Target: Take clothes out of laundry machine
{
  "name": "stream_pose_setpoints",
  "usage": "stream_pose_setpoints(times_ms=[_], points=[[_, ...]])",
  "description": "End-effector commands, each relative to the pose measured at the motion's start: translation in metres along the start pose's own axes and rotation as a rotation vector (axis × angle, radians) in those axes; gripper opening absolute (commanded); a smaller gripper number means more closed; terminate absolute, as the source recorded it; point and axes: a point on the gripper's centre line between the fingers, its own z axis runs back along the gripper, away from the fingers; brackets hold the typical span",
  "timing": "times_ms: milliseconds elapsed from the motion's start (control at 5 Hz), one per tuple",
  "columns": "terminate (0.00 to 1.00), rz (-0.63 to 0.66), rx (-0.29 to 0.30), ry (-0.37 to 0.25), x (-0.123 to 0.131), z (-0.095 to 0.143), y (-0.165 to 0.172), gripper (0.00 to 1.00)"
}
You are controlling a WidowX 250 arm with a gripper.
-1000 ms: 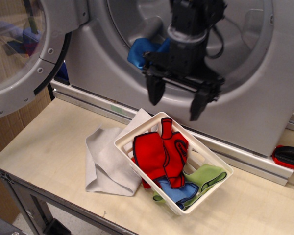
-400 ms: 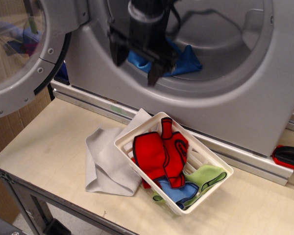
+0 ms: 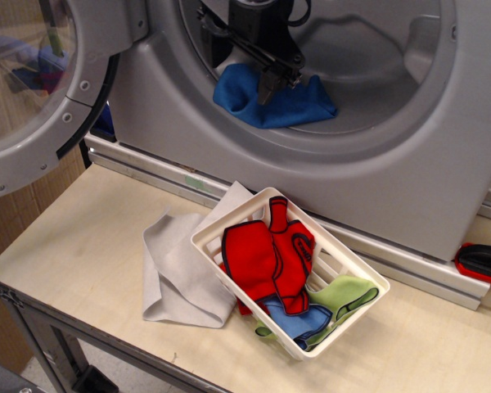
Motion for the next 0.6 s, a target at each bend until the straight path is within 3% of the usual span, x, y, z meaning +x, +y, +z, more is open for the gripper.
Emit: stream_pose_setpoints(times_ms=[0,200,400], points=[[0.00,-0.008,-0.054,-0.077,0.019,-0.031,0.014,1.00],[0.00,0.018,-0.053,-0.044,0.021,-0.047,0.010,1.00],[0.00,0.008,-0.062,-0.070,0.023,-0.044,0.004,0.00]])
